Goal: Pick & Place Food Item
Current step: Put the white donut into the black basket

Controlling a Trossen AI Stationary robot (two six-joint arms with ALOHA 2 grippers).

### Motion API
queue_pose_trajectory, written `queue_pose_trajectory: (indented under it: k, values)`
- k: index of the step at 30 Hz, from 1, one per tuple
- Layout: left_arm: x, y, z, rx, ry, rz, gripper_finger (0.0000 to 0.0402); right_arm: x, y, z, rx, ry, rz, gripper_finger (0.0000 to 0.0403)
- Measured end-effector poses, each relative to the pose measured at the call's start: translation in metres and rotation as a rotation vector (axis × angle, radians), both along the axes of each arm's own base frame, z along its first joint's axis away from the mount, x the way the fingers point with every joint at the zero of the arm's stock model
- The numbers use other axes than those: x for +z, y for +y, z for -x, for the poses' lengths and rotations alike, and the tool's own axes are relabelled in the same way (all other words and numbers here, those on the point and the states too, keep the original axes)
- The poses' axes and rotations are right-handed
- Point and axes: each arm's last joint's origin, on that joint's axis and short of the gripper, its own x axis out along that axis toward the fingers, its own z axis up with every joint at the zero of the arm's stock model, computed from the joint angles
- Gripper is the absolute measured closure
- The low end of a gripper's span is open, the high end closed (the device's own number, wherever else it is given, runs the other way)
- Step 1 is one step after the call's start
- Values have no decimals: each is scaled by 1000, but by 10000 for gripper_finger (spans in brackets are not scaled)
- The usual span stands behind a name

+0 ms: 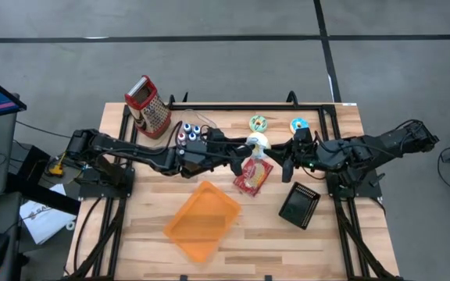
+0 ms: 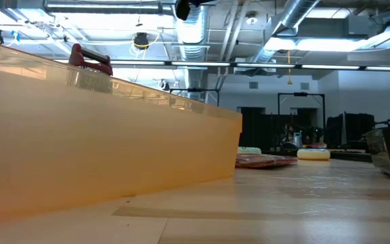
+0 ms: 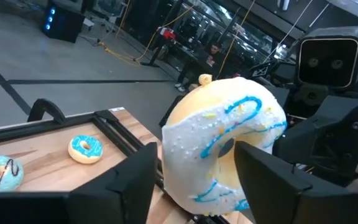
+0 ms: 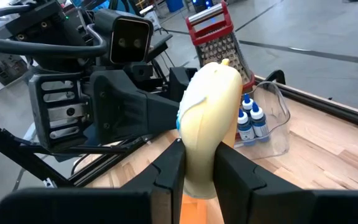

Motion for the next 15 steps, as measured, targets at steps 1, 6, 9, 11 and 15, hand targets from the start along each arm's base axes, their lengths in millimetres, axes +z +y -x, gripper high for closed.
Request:
queue_pose_trajectory:
  k: [1,6,9,11,15]
  values:
    - [0,-1,0,5,1,-1,185,0,0,0,0,0,0,333]
    - [9,1,8,63,11,-42,166,0,0,0,0,1,0,333]
    - [20,3,20,109,26,-75,163,-1,0,0,0,5,-4,333]
    - [29,5,30,139,45,-99,163,-2,2,2,5,17,-15,333]
    - [48,8,53,163,63,-137,165,-10,10,7,22,80,-56,333]
